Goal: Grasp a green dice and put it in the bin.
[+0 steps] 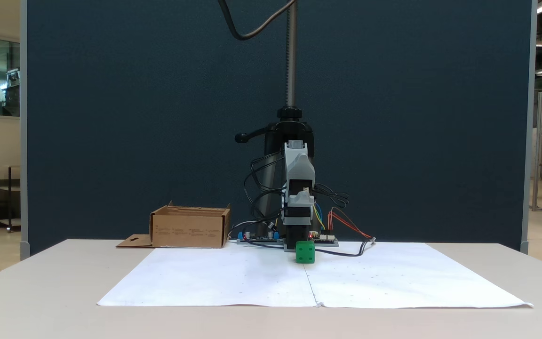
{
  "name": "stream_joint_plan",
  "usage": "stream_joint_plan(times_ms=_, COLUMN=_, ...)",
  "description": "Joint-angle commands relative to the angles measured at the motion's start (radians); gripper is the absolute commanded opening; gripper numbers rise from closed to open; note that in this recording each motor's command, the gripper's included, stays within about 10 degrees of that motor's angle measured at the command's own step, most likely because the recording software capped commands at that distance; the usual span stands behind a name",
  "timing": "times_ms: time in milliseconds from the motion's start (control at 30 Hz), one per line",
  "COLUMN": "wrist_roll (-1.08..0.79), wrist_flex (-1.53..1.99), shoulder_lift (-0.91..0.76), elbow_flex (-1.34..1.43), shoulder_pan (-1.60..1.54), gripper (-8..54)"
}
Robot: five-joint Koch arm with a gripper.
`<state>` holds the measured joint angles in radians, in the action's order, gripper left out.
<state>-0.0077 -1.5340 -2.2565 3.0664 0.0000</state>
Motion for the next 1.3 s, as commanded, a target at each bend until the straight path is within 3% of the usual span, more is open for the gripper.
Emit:
stream_joint_plan(times_ms=0, wrist_roll=-0.04, wrist_flex=-0.003, shoulder_lift=-0.112, elbow_flex=0.061, shoulder_pan=0.011, gripper=44.8)
stream_joint_plan(times_ms=1033, wrist_roll=-0.035, wrist_flex=0.018, shoulder_lift=-0.11, elbow_flex=0.048, shoulder_pan=-0.021, gripper=42.5)
stream_joint_plan(times_ms=1267, wrist_roll=-0.035, wrist_flex=0.264, shoulder_lift=-0.11, elbow_flex=-0.089, shoulder_pan=-0.018, gripper=42.1)
